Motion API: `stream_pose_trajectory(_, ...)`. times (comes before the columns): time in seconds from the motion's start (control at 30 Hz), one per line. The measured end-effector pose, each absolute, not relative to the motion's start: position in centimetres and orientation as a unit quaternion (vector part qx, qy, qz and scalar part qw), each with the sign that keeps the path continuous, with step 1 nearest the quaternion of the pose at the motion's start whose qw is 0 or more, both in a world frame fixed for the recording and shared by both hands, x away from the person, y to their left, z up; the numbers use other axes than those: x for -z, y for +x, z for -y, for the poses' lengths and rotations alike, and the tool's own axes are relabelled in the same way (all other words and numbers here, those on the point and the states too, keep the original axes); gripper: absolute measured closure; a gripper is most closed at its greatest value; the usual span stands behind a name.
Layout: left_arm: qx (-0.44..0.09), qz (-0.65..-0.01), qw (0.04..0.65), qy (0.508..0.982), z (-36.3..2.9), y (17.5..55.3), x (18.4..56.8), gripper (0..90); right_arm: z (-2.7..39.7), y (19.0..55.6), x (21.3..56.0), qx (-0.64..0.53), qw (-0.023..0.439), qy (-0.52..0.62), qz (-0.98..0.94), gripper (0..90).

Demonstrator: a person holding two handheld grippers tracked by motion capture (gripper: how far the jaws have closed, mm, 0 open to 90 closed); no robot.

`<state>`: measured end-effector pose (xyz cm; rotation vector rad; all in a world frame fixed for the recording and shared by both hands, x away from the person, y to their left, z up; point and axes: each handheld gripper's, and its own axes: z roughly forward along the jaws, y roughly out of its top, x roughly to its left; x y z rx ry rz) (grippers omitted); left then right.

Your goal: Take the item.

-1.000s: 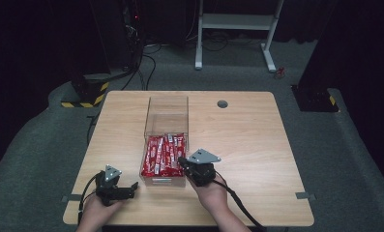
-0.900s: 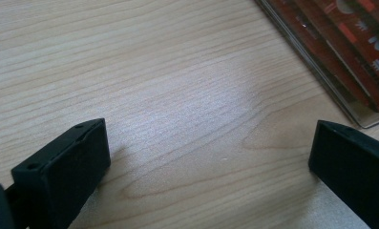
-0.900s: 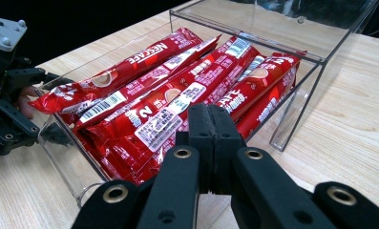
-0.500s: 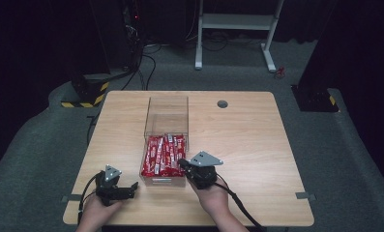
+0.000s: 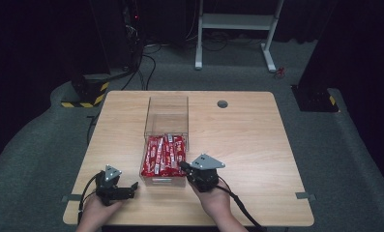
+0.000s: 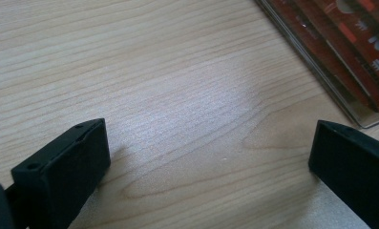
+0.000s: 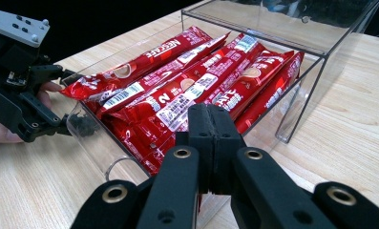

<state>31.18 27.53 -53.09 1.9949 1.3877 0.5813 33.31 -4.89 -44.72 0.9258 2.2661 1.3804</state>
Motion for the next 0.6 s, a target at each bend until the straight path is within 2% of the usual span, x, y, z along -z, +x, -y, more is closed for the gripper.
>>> stream_pose_trajectory(0.6, -0.221, -0.527, 0.316, 0.757, -27.53, 31.19, 53.09, 0.5, 5.05, 33.39, 44.52, -0.490, 0.164, 0.325, -0.792, 90.0)
